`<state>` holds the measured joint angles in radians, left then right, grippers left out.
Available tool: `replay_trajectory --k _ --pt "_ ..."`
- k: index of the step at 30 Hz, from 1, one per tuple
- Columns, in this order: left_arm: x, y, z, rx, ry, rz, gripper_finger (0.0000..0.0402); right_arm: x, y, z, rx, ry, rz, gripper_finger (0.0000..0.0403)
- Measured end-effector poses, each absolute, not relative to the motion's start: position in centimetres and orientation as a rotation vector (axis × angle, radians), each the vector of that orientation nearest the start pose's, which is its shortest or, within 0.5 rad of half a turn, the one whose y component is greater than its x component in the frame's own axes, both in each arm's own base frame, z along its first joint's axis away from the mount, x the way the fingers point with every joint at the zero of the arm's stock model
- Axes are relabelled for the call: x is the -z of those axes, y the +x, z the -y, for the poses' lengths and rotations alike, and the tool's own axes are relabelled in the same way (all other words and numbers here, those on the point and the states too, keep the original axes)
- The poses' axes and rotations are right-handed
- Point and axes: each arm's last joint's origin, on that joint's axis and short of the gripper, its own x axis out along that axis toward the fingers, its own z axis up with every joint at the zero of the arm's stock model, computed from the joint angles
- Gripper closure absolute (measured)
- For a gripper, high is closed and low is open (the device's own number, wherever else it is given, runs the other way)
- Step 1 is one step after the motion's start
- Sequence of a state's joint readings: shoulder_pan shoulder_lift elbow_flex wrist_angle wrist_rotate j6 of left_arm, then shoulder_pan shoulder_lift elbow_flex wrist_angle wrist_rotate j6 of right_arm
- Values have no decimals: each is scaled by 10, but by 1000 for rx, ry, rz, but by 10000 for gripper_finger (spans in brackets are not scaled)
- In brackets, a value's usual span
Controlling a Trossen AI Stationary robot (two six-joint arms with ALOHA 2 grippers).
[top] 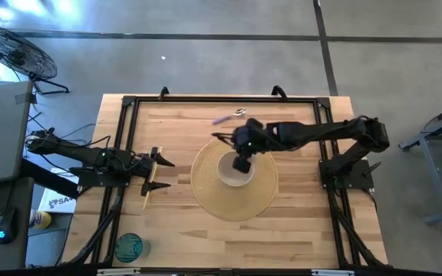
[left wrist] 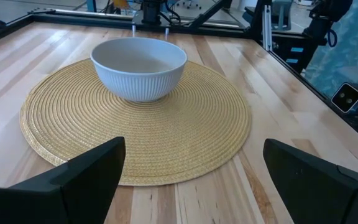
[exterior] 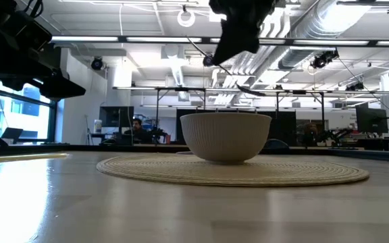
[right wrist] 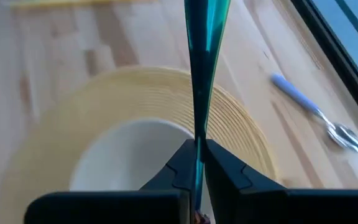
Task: Pick & Place Utensil
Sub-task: Put the blue fork into the white bowl on the table placemat
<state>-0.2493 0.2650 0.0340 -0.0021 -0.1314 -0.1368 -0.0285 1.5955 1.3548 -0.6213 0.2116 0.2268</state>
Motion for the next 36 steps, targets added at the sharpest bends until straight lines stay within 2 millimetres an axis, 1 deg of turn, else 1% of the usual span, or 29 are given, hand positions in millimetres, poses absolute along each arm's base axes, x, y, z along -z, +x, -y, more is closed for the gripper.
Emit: replay_trajectory --k 3,5,7,9,14,17,20,25,36 --pt "-153 109 24 101 -92 -237 24 -285 353 8 307 120 -819 387" --pt "-153 109 24 101 -92 -237 24 -273 359 6 303 115 -838 387" --pt "-153 109 24 101 -92 -237 24 -262 364 4 300 114 -838 385" --pt "-153 109 24 101 -92 -237 24 -255 367 3 310 122 -803 384" --pt "-153 109 24 101 -92 -237 24 -226 364 0 310 165 -787 384" --pt "-153 109 24 101 -92 -237 24 -216 363 0 304 204 -746 386" --pt "-153 109 24 101 -92 -237 24 -204 360 -1 255 235 -732 384" --pt "-153 109 24 102 -92 -237 24 -197 358 -3 191 244 -723 384" --pt "-153 109 24 101 -92 -237 24 -189 359 -4 160 169 -752 383"
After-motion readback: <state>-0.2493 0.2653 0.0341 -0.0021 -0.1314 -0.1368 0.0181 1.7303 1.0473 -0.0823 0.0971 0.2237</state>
